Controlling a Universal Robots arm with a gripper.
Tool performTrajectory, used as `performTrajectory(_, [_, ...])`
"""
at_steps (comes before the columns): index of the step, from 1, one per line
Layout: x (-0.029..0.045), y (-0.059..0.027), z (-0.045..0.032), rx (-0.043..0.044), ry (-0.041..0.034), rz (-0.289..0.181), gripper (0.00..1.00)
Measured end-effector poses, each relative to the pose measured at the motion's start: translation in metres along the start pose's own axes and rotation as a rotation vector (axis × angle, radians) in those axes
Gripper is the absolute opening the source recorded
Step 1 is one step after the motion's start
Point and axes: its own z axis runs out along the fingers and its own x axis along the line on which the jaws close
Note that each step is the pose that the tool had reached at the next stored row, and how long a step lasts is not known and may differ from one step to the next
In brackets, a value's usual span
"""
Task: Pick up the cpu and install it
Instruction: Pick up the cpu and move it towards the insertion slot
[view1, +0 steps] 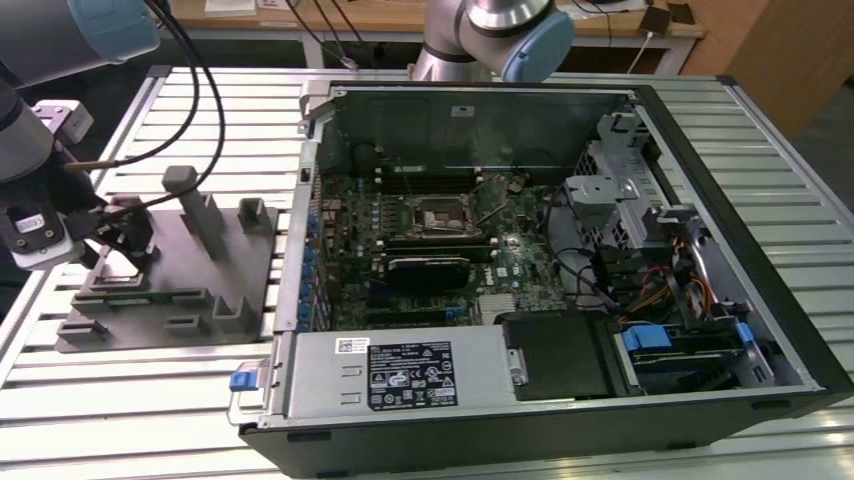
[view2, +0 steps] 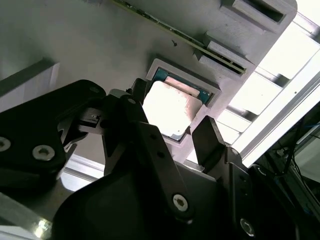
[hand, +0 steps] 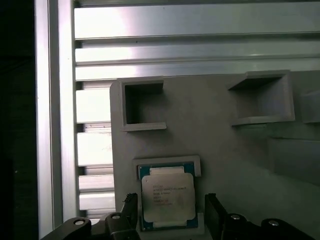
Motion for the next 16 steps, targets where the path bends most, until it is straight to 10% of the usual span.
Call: performTrajectory(16, [-0.0001, 0.0022, 0.0047, -0.0002, 0.0005, -0.007, 0.65])
